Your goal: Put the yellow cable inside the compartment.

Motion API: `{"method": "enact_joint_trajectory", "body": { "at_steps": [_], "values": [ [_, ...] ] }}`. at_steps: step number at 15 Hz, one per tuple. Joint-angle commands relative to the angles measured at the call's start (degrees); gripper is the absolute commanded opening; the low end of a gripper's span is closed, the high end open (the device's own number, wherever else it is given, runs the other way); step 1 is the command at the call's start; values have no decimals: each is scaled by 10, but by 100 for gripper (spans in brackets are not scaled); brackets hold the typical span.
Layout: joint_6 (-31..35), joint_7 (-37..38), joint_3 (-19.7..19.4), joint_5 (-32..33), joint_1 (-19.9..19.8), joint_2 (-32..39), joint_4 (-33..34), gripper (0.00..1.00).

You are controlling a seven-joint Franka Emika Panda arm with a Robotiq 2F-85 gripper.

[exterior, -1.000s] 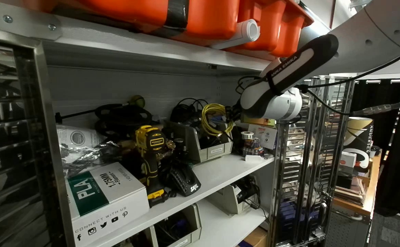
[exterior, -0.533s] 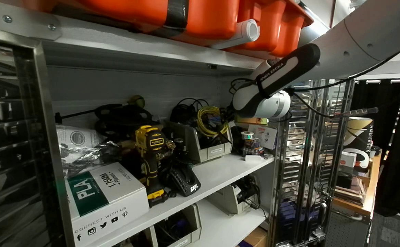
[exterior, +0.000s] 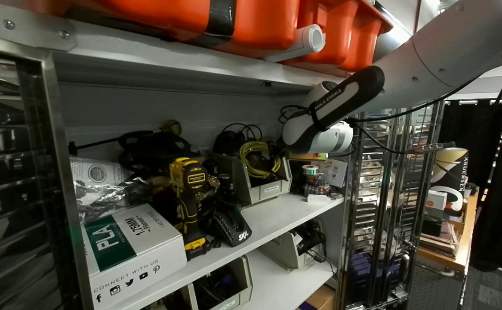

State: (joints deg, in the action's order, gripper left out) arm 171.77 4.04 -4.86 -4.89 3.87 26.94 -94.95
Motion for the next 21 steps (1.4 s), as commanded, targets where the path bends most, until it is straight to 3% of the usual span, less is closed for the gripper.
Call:
{"method": "enact_joint_trajectory", "body": {
  "at_steps": [1,5,7,15,21],
  "values": [
    [-27,6,12,14,-1,-8,18,58],
    [-19,-1,26,10,-7,-29,-24,88],
    [-9,-2,26,11,-7,-45,-54,99],
    [20,-3,-6,34,6,-125,-217,100],
    [28,-37,19,54,-18,-192,-336,100]
  ]
}}
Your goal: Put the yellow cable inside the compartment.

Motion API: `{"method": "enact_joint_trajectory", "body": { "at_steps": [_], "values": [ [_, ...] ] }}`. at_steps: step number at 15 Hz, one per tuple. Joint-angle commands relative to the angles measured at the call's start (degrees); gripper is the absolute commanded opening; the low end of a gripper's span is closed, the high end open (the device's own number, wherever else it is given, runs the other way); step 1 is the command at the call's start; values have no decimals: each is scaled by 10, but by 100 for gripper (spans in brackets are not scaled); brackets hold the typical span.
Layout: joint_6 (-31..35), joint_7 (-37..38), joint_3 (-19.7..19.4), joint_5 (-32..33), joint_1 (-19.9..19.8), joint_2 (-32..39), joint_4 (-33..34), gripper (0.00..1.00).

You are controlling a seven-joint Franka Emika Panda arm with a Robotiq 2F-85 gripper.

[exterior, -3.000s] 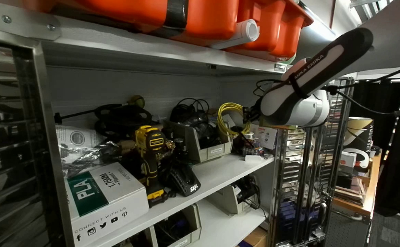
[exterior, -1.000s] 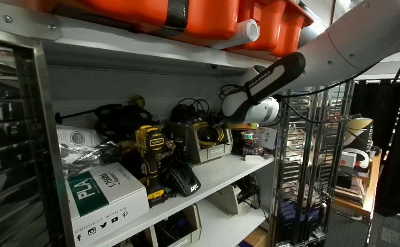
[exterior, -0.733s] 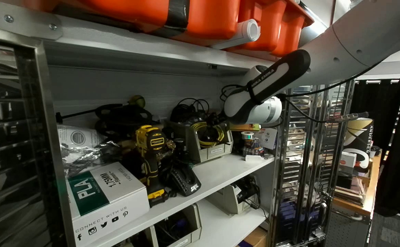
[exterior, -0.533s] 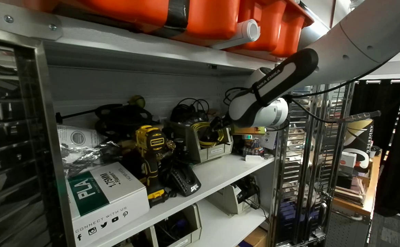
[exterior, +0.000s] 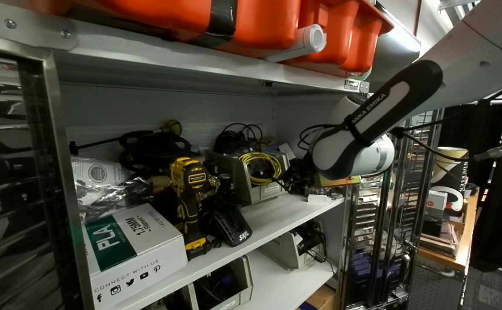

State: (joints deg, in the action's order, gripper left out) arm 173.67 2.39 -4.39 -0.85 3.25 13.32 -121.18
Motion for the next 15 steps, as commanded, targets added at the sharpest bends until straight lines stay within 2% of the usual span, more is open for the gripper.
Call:
{"method": "enact_joint_trajectory", "body": {
  "at_steps": [1,4,7,9,12,15],
  "values": [
    [2,-29,20,13,-14,-69,-94,100],
    [-34,-69,28,-5,-12,-111,-157,100],
    [-110,-93,24,-8,-8,-157,-206,100],
    [-192,-115,30,-19,-18,-195,-231,100],
    [-350,-151,18,-33,-18,-255,-250,100],
    [-506,-154,9,-21,-26,-304,-241,100]
  ]
}}
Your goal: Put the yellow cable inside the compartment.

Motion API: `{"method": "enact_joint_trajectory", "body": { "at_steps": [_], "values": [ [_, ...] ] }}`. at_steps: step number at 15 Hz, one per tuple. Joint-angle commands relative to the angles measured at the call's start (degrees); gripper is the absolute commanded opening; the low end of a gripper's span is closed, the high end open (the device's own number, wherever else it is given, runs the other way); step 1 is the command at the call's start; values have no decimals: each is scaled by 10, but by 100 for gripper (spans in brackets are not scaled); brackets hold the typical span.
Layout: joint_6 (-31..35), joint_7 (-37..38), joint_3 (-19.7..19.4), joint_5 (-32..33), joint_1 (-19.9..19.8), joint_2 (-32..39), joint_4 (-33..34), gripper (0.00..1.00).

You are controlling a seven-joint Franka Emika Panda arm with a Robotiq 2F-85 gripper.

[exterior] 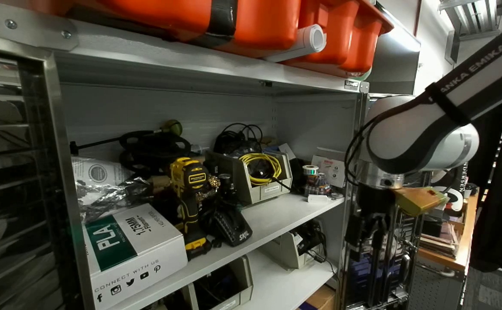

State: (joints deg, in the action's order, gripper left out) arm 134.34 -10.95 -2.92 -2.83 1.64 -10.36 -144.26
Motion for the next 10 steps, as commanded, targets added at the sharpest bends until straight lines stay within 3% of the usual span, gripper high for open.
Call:
{"method": "enact_joint_trajectory", "body": {
  "at_steps": [1,7,8,10],
  "values": [
    [-151,-12,-7,5,-14,-83,-6,100],
    [-293,-12,-18,0,-23,-143,1,100],
    [-261,-5,-14,2,-22,-120,1,100],
    [-265,-5,-15,2,-22,-124,0,100]
  ]
}}
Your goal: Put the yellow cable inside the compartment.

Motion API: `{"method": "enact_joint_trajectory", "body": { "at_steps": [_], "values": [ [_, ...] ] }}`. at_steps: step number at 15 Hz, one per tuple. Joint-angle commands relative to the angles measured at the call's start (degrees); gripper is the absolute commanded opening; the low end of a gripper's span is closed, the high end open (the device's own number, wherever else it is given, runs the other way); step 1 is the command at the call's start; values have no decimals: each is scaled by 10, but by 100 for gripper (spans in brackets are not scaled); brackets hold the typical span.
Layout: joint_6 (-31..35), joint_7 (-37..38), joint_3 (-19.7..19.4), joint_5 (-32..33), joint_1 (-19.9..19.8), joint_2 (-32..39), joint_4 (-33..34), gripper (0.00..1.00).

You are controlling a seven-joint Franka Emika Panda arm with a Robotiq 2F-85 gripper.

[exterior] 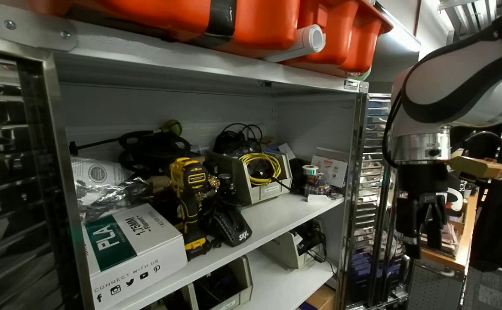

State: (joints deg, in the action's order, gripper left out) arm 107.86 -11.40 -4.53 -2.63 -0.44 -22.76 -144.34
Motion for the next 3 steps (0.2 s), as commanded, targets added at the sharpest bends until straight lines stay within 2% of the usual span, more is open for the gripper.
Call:
{"method": "enact_joint_trajectory", "body": {
  "at_steps": [1,3],
  "values": [
    [-1,0,1,0,-1,2,0,100],
    [-1,0,1,0,-1,6,0,100]
  ]
}}
